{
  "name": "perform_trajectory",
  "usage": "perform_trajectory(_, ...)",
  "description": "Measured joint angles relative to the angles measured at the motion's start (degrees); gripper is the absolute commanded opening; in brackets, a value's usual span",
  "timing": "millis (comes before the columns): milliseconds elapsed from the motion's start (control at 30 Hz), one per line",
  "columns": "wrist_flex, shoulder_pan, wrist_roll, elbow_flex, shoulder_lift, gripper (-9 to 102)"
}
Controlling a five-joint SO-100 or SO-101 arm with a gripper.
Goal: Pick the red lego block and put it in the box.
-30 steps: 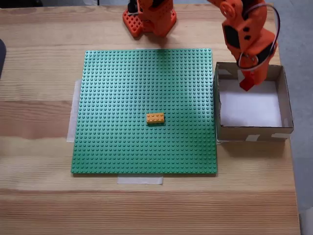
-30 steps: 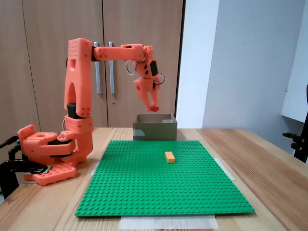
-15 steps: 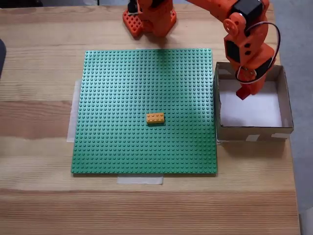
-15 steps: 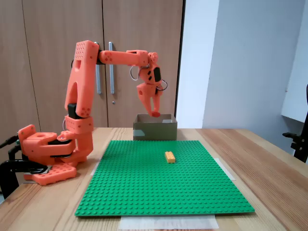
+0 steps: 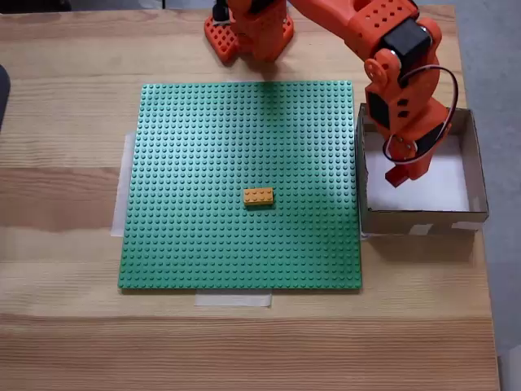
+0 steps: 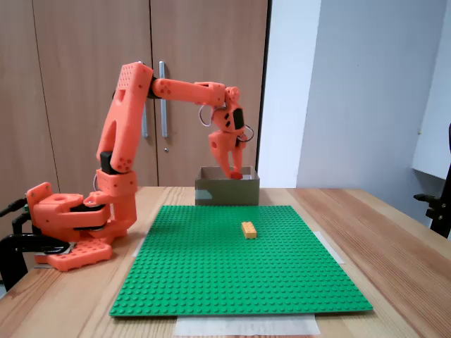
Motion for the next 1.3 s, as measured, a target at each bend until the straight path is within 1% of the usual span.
perform_trajectory(67, -2.5, 1.2, -1.5, 0.0, -0.1, -1)
perform_trajectory(167, -4.0, 1.6, -2.1, 0.3, -0.1, -1)
perform_trajectory(567, -6.0, 3.3, -3.1, 1.0, -0.1, -1)
perform_trajectory(1200, -6.0, 3.6, -4.1, 1.0, -0.3, -1)
perform_trajectory(1300, -5.2, 3.6, -4.1, -1.6, -2.3, -1)
